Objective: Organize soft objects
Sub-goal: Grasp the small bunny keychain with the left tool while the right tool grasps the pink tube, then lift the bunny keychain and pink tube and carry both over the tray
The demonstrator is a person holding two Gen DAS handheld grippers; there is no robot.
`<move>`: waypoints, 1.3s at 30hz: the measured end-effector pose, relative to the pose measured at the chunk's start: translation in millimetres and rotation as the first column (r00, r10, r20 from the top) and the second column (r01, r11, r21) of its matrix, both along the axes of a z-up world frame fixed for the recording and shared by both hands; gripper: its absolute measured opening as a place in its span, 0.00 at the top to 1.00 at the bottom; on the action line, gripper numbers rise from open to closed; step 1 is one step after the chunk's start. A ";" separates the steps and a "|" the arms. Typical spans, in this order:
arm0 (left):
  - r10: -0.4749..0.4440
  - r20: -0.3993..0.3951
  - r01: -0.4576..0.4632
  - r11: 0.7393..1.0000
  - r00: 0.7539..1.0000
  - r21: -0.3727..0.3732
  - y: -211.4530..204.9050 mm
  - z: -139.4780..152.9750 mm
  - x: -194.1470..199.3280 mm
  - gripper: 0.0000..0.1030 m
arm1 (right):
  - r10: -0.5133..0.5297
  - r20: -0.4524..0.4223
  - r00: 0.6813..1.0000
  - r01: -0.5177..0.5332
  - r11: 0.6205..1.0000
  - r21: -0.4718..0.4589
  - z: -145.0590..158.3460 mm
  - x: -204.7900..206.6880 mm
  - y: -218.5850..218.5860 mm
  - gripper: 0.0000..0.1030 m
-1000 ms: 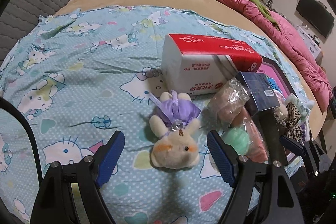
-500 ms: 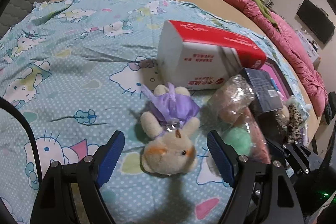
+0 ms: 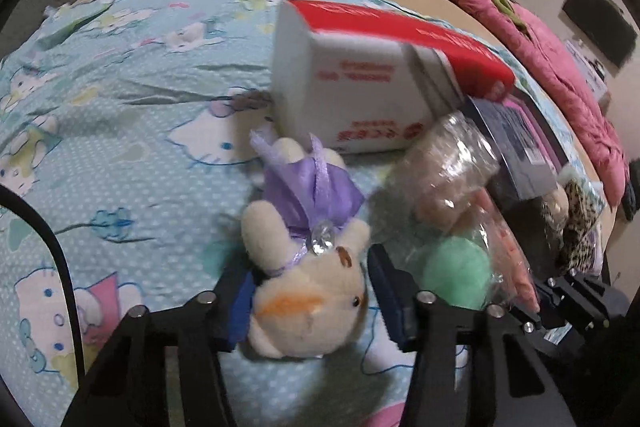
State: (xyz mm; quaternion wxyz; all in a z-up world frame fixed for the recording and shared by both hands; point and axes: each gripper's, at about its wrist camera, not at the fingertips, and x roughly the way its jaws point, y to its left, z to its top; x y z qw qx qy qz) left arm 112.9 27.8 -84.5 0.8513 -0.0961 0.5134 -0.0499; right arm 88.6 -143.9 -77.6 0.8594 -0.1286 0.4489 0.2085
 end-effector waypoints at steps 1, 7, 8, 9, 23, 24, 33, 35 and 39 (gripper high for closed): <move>-0.005 0.004 0.005 1.000 1.000 0.003 -1.4 -1.3 -0.2 0.55 | 0.002 0.003 1.000 -0.002 1.000 0.001 0.8 -0.6 -0.3 0.82; -0.006 0.018 0.007 0.997 1.000 -0.072 8.5 0.2 -3.5 0.59 | 0.011 0.025 1.000 -0.012 0.999 0.038 9.5 -6.8 -3.4 0.83; -0.006 0.022 0.007 0.997 1.000 -0.078 9.4 1.6 -4.2 0.59 | 0.015 0.029 0.999 -0.016 0.999 0.043 11.8 -8.4 -4.1 0.83; -0.006 0.028 0.009 0.997 1.000 -0.083 9.8 3.8 -5.6 0.59 | 0.018 0.036 0.999 -0.020 0.999 0.048 14.2 -9.9 -5.3 0.83; -0.026 0.135 0.030 0.999 0.991 -0.028 -1.3 55.1 -39.2 0.59 | 0.010 0.103 0.995 -0.020 0.994 0.103 44.4 -26.7 -16.0 0.83; -0.028 0.141 0.031 0.999 0.990 -0.023 -2.4 58.6 -41.3 0.59 | 0.009 0.110 0.994 -0.021 0.994 0.107 46.8 -27.9 -16.9 0.83; -0.049 0.170 0.047 0.999 0.984 0.015 -16.8 83.1 -52.1 0.59 | -0.006 0.143 0.990 -0.017 0.988 0.155 64.2 -34.5 -27.9 0.83; -0.056 0.175 0.052 0.998 0.983 0.024 -21.1 87.0 -54.1 0.59 | -0.009 0.151 0.988 -0.016 0.986 0.166 67.2 -36.2 -30.3 0.83; -0.074 0.189 0.067 0.997 0.979 0.040 -31.3 96.6 -58.4 0.59 | -0.022 0.165 0.986 -0.010 0.981 0.192 74.7 -39.1 -36.4 0.83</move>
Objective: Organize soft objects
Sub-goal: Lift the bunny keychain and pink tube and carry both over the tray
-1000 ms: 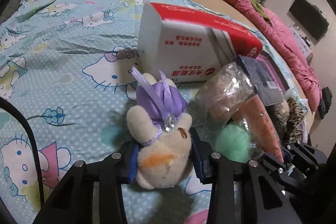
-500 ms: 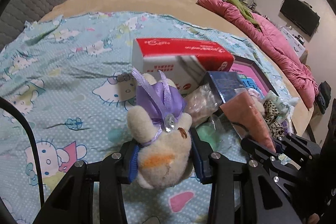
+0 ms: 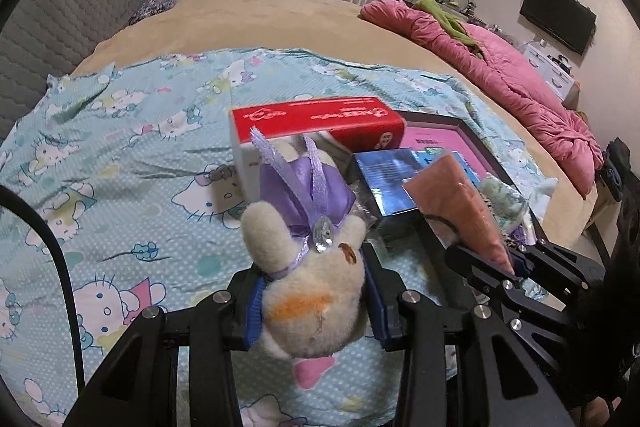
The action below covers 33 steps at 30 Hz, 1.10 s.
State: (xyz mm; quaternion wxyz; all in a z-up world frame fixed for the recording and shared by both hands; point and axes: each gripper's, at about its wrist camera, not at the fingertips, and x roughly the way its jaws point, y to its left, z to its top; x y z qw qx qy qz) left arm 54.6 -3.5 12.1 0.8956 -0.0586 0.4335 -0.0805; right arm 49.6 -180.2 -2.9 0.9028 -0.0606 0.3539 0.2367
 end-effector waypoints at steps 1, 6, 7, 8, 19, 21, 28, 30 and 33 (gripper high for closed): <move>-0.004 0.004 0.004 1.000 1.000 0.005 -2.9 2.2 -0.6 0.59 | -0.003 0.004 1.000 0.003 1.000 0.006 1.8 -0.1 -1.0 0.83; -0.027 0.012 0.027 0.999 1.000 0.019 -17.8 10.5 -3.4 0.59 | -0.025 0.018 1.000 0.024 0.999 0.046 11.4 -0.2 -12.6 0.83; -0.032 0.014 0.032 0.999 0.999 0.024 -21.1 11.9 -4.0 0.59 | -0.033 0.021 0.999 0.031 0.998 0.056 13.4 -0.2 -16.0 0.83; -0.037 0.016 0.036 0.999 0.999 0.028 -24.3 13.6 -4.2 0.59 | -0.039 0.023 0.999 0.037 0.997 0.065 15.4 0.2 -19.0 0.83; -0.116 0.037 0.114 0.993 0.993 0.044 -67.6 31.4 1.4 0.59 | -0.198 0.026 0.980 0.190 0.964 0.186 32.4 4.1 -86.9 0.83; -0.128 0.037 0.127 0.991 0.991 0.038 -75.3 33.4 3.4 0.59 | -0.233 0.025 0.972 0.223 0.953 0.203 34.5 5.0 -102.3 0.83; -0.197 0.037 0.196 0.980 0.980 0.041 -111.6 35.0 7.4 0.59 | -0.334 0.031 0.942 0.319 0.920 0.228 38.4 6.0 -141.9 0.83; -0.216 0.035 0.214 0.976 0.976 0.041 -122.1 35.0 9.6 0.59 | -0.358 0.034 0.933 0.341 0.911 0.232 39.4 5.2 -150.2 0.83; -0.247 0.029 0.245 0.968 0.969 0.047 -139.2 32.8 13.6 0.59 | -0.389 0.035 0.921 0.370 0.898 0.239 39.7 4.8 -162.4 0.83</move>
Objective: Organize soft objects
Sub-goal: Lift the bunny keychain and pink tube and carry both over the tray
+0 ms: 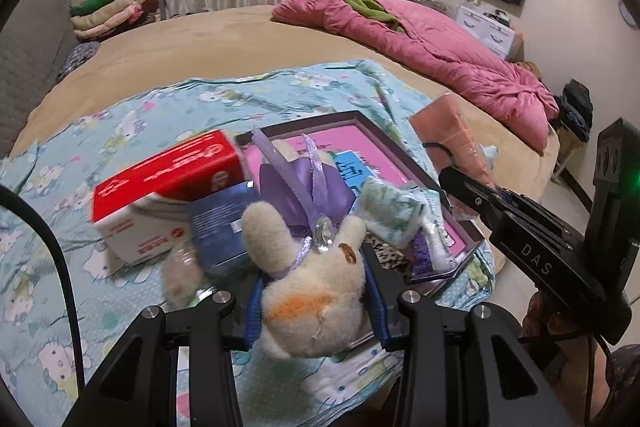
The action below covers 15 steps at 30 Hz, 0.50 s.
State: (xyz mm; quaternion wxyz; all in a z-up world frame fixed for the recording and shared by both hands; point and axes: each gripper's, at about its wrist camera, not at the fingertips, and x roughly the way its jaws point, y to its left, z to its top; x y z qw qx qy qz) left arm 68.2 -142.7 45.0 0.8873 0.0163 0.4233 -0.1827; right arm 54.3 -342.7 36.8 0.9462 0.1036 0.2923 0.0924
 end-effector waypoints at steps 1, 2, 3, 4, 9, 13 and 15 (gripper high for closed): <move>-0.009 -0.002 0.009 1.000 1.000 0.000 -4.5 -0.9 1.5 0.59 | -0.011 0.000 1.000 0.011 1.000 0.004 -0.2 -0.1 -3.8 0.83; -0.014 -0.005 0.014 1.000 1.000 -0.001 -7.9 -1.6 3.0 0.59 | -0.023 -0.002 1.000 0.023 1.000 0.009 -0.6 -0.1 -7.8 0.83; -0.018 -0.008 0.018 1.000 1.000 0.000 -11.8 -2.5 4.6 0.59 | -0.031 -0.003 1.000 0.031 0.999 0.012 -1.0 0.3 -10.6 0.83; -0.025 -0.013 0.025 1.000 1.000 0.001 -16.0 -4.3 6.2 0.59 | -0.040 -0.003 0.999 0.040 0.999 0.012 -1.4 0.7 -13.1 0.83; -0.039 -0.031 0.039 0.999 0.999 0.001 -29.1 -11.0 15.5 0.59 | -0.075 -0.004 0.997 0.075 0.997 0.017 -2.4 1.0 -26.8 0.83; -0.052 -0.047 0.052 0.999 0.998 0.007 -41.5 -18.4 22.4 0.59 | -0.103 -0.010 0.995 0.104 0.995 0.014 -3.8 1.2 -36.2 0.83; -0.058 -0.054 0.059 0.998 0.997 0.009 -47.1 -22.8 24.5 0.59 | -0.116 -0.015 0.993 0.117 0.993 0.014 -5.6 1.7 -41.7 0.83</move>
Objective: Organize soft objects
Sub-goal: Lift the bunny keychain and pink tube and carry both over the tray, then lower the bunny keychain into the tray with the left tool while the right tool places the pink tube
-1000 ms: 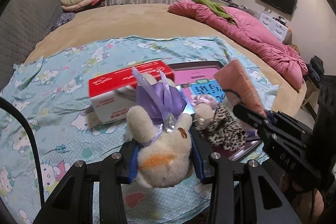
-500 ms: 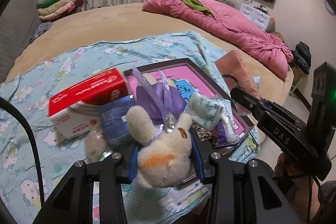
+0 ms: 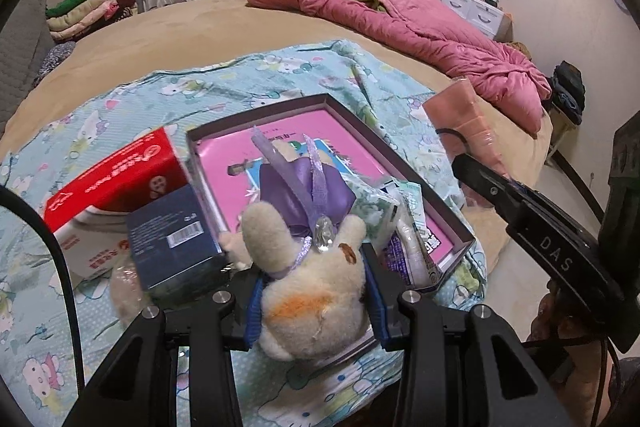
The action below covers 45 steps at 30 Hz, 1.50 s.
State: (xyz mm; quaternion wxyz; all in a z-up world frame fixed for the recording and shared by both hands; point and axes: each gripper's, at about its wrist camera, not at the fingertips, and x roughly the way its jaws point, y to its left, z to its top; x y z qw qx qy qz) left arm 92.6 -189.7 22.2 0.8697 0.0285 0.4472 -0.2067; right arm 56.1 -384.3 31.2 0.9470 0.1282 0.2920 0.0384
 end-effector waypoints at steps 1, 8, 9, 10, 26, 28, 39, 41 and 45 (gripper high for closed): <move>-0.002 -0.006 0.002 1.000 1.000 0.003 -3.3 -3.0 2.2 0.59 | -0.008 -0.003 1.000 0.008 1.000 0.000 -1.1 0.0 -2.3 0.83; -0.012 -0.033 0.012 1.000 0.999 0.014 -14.8 -18.0 9.2 0.59 | -0.039 -0.029 0.999 0.038 0.999 -0.016 -9.3 2.2 -15.0 0.83; -0.013 -0.038 0.013 1.000 0.999 0.016 -15.9 -20.7 10.5 0.59 | -0.042 -0.036 0.998 0.041 0.999 -0.018 -11.1 3.2 -16.6 0.83; -0.012 -0.042 0.013 1.000 0.999 0.015 -16.2 -22.8 12.3 0.59 | -0.045 -0.043 0.998 0.045 0.999 -0.018 -12.7 3.6 -18.0 0.83; -0.008 -0.112 0.009 1.000 0.994 0.010 -23.4 -54.4 29.5 0.59 | -0.085 -0.148 0.985 0.074 0.994 -0.077 -37.4 13.9 -26.6 0.83; -0.008 -0.109 0.009 1.000 0.994 0.006 -23.2 -54.4 30.7 0.59 | -0.086 -0.155 0.984 0.073 0.994 -0.087 -38.7 15.2 -25.9 0.83; -0.011 -0.114 0.010 1.000 0.993 -0.005 -22.2 -56.6 32.4 0.59 | -0.088 -0.205 0.975 0.059 0.988 -0.143 -47.3 23.5 -18.9 0.82; -0.012 -0.114 0.011 1.000 0.993 -0.005 -22.0 -57.7 32.5 0.59 | -0.089 -0.213 0.973 0.057 0.987 -0.150 -48.2 24.7 -18.0 0.82; -0.014 -0.117 0.014 1.000 0.993 -0.005 -22.4 -58.3 33.0 0.59 | -0.096 -0.215 0.972 0.060 0.984 -0.169 -48.9 25.4 -16.4 0.81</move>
